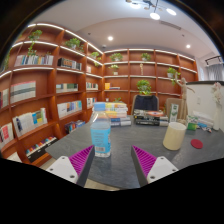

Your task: Pour water

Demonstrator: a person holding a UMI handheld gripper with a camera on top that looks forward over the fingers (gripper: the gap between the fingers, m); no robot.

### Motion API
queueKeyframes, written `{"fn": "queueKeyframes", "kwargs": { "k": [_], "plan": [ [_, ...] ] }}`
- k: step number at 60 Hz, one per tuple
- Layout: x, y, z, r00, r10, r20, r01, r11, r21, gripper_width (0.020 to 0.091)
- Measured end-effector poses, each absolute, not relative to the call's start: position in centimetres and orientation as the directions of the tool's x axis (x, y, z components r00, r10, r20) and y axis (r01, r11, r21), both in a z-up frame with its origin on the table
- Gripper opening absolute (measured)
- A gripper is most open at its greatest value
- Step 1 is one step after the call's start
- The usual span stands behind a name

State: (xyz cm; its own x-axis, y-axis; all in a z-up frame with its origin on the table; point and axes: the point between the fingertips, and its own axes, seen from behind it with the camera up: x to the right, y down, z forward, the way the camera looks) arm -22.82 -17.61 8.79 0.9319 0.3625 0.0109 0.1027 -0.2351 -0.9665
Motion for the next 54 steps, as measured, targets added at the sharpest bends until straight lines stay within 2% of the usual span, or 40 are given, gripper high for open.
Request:
{"fn": "queueKeyframes", "kwargs": {
  "k": [3, 7, 29, 35, 40, 42, 44, 52, 54],
  "plan": [
    [-27.7, -17.5, 6.3, 0.928, 0.374, 0.006, 0.098, -0.229, -0.969, 0.0735],
    [-30.6, -16.7, 5.9, 0.920, 0.392, -0.001, 0.092, -0.219, -0.971, 0.0735],
    [-34.7, -10.9, 7.7, 0.921, 0.382, -0.073, -0.001, -0.186, -0.982, 0.0730],
    [-34.7, -9.9, 7.6, 0.924, 0.373, -0.083, -0.011, -0.192, -0.981, 0.0696],
    [-34.4, -9.2, 7.1, 0.930, 0.362, -0.072, 0.001, -0.199, -0.980, 0.0588],
    [-34.0, -9.0, 7.0, 0.936, 0.347, -0.059, 0.011, -0.196, -0.981, 0.0464],
    [-33.9, -8.9, 7.0, 0.937, 0.347, -0.043, 0.024, -0.187, -0.982, 0.0452],
    [-33.3, -8.8, 7.2, 0.943, 0.328, -0.061, 0.003, -0.194, -0.981, 0.0303],
    [-33.1, -8.4, 7.2, 0.941, 0.331, -0.070, -0.004, -0.194, -0.981, 0.0297]
  ]
}}
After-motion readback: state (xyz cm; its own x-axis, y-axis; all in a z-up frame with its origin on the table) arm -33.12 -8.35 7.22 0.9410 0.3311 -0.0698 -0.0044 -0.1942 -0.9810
